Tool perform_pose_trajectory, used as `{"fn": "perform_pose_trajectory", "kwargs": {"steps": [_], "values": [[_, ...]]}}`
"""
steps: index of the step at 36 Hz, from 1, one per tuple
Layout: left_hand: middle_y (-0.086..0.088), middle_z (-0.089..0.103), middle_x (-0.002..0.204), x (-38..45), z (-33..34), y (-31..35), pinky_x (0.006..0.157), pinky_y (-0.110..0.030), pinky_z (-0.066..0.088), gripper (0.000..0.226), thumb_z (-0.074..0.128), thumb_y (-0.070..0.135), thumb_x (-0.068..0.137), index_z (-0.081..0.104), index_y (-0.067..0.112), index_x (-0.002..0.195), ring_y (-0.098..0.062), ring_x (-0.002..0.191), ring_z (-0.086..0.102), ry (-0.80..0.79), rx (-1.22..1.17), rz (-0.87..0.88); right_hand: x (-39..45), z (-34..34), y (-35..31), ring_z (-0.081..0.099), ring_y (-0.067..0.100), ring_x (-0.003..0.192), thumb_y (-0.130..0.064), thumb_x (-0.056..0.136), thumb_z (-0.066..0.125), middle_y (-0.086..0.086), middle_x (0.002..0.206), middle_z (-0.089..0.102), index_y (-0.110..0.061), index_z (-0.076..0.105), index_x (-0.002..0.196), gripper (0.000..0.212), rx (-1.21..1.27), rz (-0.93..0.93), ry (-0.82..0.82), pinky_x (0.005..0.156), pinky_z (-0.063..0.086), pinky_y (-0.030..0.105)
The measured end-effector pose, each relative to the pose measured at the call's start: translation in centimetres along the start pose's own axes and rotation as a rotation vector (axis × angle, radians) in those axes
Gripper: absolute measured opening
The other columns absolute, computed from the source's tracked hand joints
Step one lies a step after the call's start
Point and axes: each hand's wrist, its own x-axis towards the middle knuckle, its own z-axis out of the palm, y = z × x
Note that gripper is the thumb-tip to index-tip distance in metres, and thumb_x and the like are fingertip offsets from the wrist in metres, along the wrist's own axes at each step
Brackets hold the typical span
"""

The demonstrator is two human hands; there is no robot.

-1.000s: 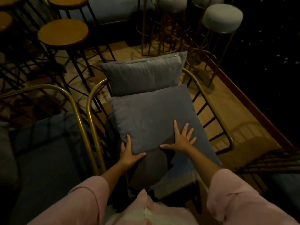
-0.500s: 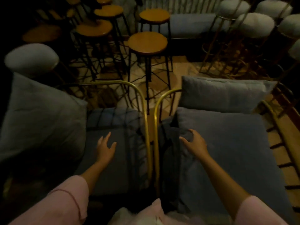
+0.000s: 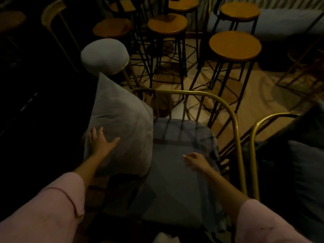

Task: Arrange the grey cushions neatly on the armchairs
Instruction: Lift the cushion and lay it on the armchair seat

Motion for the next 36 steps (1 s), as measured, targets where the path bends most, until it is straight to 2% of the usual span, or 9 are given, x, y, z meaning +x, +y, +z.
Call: {"fn": "perform_pose_trajectory", "kwargs": {"steps": [5,9,15,19,23,25,28,34,36], "values": [[-0.008,-0.016,0.163,3.8,0.4,-2.2,0.118,-0.053,-0.005,0.12,0.067,0.07,0.069,-0.008,0.028,0.153,-0.033,0.149,-0.016,-0.02,0.093,-0.036,2.9,6.5,-2.6,0.054,0.011,0.056,-0.011,0.096,0.06,0.007,0.075,0.056,-0.006,0.054,0.095,0.007,0.113,0.073,-0.065,0.034,0.038,0.01],[-0.004,-0.013,0.164,6.6,1.2,-4.3,0.118,-0.056,-0.003,0.131,0.065,0.081,0.057,-0.014,0.034,0.151,-0.03,0.15,-0.011,0.068,0.031,-0.091,6.0,9.9,-3.7,0.051,0.007,0.05,-0.041,0.091,0.062,0.004,0.075,0.053,-0.015,0.055,0.087,0.027,0.177,0.136,-0.128,0.038,0.037,0.019],[-0.003,0.005,0.163,10.3,3.0,-7.2,0.118,-0.057,0.008,0.132,0.072,0.078,0.051,-0.004,0.037,0.151,-0.032,0.149,0.01,0.143,-0.061,-0.04,12.0,14.5,-5.3,0.046,0.016,0.064,-0.064,0.088,0.051,0.007,0.084,0.052,-0.011,0.063,0.094,0.054,0.263,0.219,-0.022,0.055,0.034,0.027],[-0.005,0.011,0.161,12.2,3.7,-9.1,0.118,-0.053,0.018,0.13,0.078,0.07,0.052,0.001,0.036,0.152,-0.032,0.146,0.019,0.139,-0.149,0.019,15.5,17.0,-6.1,0.053,0.023,0.097,-0.064,0.089,0.048,0.008,0.106,0.057,-0.008,0.06,0.119,0.065,0.321,0.215,0.068,0.084,0.04,0.036],[-0.004,0.017,0.16,13.2,4.2,-10.6,0.117,-0.042,0.025,0.127,0.082,0.06,0.053,0.007,0.032,0.152,-0.026,0.146,0.023,0.142,-0.262,0.079,18.1,18.5,-6.5,0.054,0.015,0.074,-0.06,0.093,0.045,-0.001,0.083,0.056,-0.022,0.057,0.098,0.04,0.465,0.226,0.022,0.062,0.043,0.027],[-0.003,0.019,0.159,13.6,4.3,-11.2,0.116,-0.037,0.026,0.127,0.081,0.061,0.052,0.01,0.03,0.152,-0.023,0.145,0.025,0.133,-0.312,0.088,18.6,19.2,-6.9,0.062,0.012,0.073,-0.08,0.075,0.05,0.001,0.091,0.063,-0.017,0.062,0.109,0.073,0.556,0.21,-0.068,0.06,0.049,0.027],[-0.003,0.022,0.157,13.9,4.3,-11.5,0.11,-0.029,0.024,0.132,0.079,0.071,0.045,0.012,0.03,0.152,-0.022,0.143,0.027,0.126,-0.35,0.09,19.6,20.4,-7.2,0.061,0.023,0.117,-0.091,0.043,0.061,0.007,0.137,0.06,-0.022,0.053,0.139,0.118,0.696,0.161,-0.187,0.1,0.05,0.043],[-0.004,0.034,0.154,14.4,2.5,-11.8,0.111,-0.031,0.035,0.13,0.076,0.076,0.044,0.021,0.025,0.15,-0.016,0.137,0.038,0.067,-0.504,0.063,17.7,17.9,-6.9,0.06,0.03,0.112,-0.09,0.065,0.045,0.009,0.123,0.065,-0.029,0.062,0.12,0.084,0.813,0.183,-0.149,0.098,0.049,0.053],[-0.004,0.043,0.148,14.1,1.6,-11.7,0.111,-0.039,0.041,0.127,0.074,0.08,0.042,0.028,0.024,0.146,-0.016,0.133,0.045,0.088,-0.535,0.037,17.1,16.3,-6.5,0.056,0.035,0.121,-0.095,0.053,0.051,0.01,0.132,0.061,-0.031,0.059,0.13,0.101,0.759,0.188,-0.126,0.106,0.041,0.061]]}}
